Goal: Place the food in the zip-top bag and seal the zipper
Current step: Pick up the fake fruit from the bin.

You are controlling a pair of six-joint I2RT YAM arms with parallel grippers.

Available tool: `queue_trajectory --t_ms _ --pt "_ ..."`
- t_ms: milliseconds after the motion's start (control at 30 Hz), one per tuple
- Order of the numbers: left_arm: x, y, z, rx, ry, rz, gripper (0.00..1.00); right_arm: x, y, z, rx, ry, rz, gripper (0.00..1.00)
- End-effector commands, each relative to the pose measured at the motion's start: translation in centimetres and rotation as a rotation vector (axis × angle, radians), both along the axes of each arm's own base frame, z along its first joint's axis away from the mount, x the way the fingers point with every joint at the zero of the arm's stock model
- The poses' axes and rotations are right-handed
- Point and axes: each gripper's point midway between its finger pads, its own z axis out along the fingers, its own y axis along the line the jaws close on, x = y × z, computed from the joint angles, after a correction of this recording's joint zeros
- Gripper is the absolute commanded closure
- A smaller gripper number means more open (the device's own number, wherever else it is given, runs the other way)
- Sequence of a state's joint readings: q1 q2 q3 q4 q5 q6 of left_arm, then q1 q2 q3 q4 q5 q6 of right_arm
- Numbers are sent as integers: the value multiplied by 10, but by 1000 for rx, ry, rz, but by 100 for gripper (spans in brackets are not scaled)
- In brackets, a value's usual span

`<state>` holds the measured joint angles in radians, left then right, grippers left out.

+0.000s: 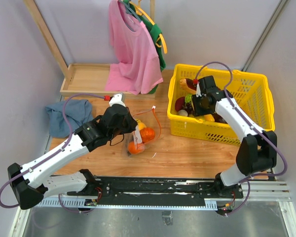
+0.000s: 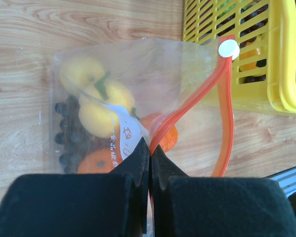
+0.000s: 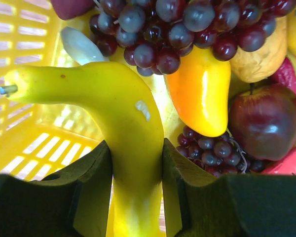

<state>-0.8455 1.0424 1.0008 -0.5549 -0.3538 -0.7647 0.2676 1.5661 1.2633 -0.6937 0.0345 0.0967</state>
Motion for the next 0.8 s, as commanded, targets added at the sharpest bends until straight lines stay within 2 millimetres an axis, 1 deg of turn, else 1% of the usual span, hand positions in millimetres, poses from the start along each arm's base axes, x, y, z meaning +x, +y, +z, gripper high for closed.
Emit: queue_trajectory --t_ms 0,200,267,400,500,667,767 --pt "5 2 8 -26 -26 21 100 0 9 40 31 -108 -8 99" --pt "5 1 9 -31 -26 22 100 1 18 91 66 -268 -1 99" --pt "5 1 9 -34 -28 21 100 1 21 104 77 -314 4 99" --pt "6 0 8 -35 -27 20 100 -2 26 137 124 -424 6 99" --pt "6 -1 7 -33 -25 18 100 -6 35 159 166 -507 25 99" --pt "7 -3 8 -39 -26 17 100 -18 62 191 279 -605 88 99" --pt "7 -3 8 -38 -24 18 100 -25 83 204 348 -647 136 99"
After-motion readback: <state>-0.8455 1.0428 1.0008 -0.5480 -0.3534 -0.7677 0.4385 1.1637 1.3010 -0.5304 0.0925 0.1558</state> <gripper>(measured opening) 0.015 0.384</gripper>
